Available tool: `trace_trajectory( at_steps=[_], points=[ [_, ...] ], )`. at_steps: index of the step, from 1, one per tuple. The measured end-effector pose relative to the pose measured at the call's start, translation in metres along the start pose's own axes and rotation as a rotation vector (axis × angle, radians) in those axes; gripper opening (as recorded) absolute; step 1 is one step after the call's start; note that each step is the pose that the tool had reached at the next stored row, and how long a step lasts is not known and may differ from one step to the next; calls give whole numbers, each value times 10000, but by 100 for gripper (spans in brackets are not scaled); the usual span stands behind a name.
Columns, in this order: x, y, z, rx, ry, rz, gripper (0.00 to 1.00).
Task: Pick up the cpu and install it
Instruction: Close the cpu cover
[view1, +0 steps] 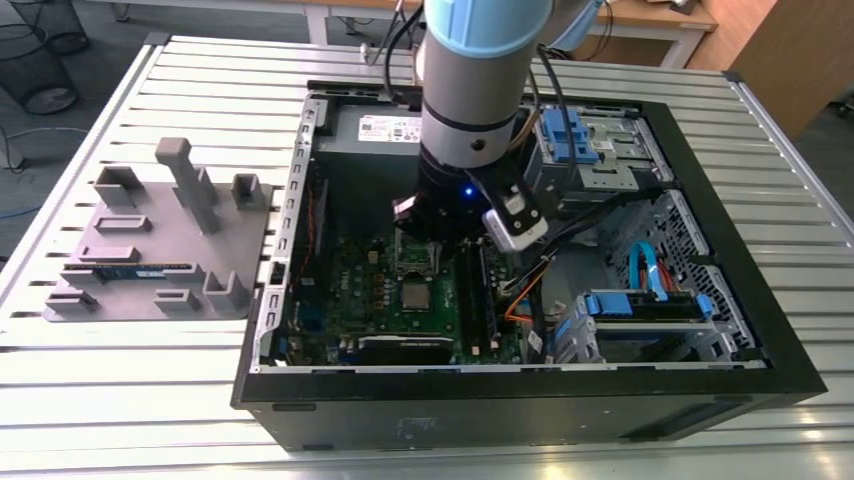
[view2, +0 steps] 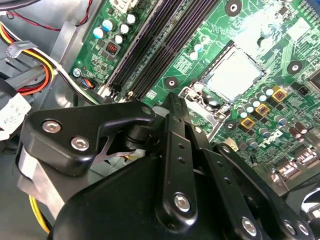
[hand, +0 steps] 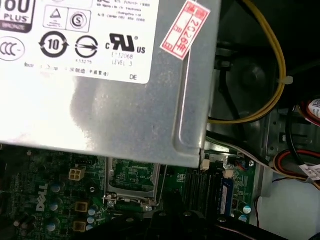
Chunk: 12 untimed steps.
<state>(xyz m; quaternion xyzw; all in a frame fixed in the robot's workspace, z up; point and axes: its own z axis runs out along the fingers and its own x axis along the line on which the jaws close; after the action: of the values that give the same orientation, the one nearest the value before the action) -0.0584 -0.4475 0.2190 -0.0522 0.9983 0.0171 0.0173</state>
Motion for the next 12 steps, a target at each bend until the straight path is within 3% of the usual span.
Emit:
trace_trajectory(
  at_steps=[7,12],
  points=[
    [-4,17,2,-1,0,-1,11],
    [-11,65,7,-1,-1,-1,11]
  ],
)
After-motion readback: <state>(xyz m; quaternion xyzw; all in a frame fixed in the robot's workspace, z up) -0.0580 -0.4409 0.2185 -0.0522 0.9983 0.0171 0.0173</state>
